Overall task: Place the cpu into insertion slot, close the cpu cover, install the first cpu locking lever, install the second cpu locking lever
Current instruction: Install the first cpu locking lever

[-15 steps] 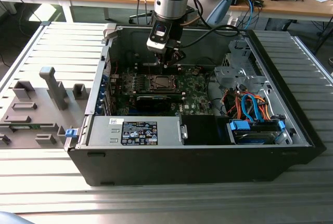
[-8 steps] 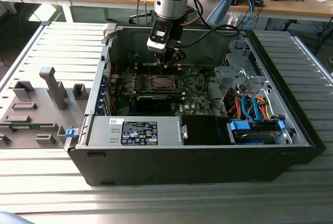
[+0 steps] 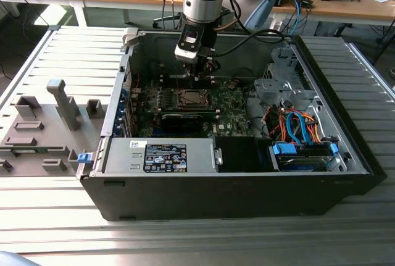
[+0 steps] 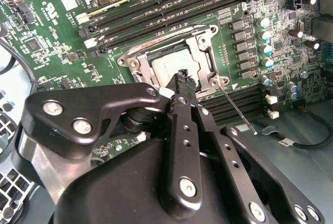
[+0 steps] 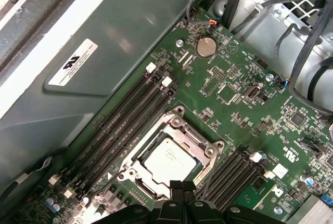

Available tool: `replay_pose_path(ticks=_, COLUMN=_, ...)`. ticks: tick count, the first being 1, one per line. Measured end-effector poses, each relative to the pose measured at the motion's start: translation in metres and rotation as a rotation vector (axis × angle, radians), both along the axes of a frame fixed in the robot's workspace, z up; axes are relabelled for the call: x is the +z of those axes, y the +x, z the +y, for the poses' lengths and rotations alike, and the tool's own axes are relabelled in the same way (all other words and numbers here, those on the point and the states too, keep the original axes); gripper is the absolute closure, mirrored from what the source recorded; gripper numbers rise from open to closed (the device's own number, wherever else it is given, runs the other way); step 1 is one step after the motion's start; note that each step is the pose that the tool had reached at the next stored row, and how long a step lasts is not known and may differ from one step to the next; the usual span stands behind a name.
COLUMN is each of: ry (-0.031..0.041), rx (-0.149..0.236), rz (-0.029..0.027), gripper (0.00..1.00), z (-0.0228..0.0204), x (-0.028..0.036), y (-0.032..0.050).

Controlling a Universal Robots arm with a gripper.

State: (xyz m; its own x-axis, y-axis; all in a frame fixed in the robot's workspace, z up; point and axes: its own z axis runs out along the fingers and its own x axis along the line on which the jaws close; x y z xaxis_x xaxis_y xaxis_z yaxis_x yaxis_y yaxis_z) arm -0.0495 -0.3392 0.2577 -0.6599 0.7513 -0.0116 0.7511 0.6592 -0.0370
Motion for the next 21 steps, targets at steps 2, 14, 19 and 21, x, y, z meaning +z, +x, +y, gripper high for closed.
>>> replay_pose_path(ticks=2, ry=0.0001, rx=0.003, rz=0.0, gripper=0.89, z=0.0, x=0.0, y=0.0)
replay_pose_path(ticks=14, ry=0.0, rx=0.012, rz=0.0, gripper=0.89, z=0.0, x=0.0, y=0.0)
replay_pose_path(ticks=19, ry=0.0001, rx=0.017, rz=0.0, gripper=0.89, z=0.0, x=0.0, y=0.0)
replay_pose_path(ticks=21, ry=0.0, rx=0.018, rz=-0.0001, gripper=0.89, z=0.0, x=0.0, y=0.0)
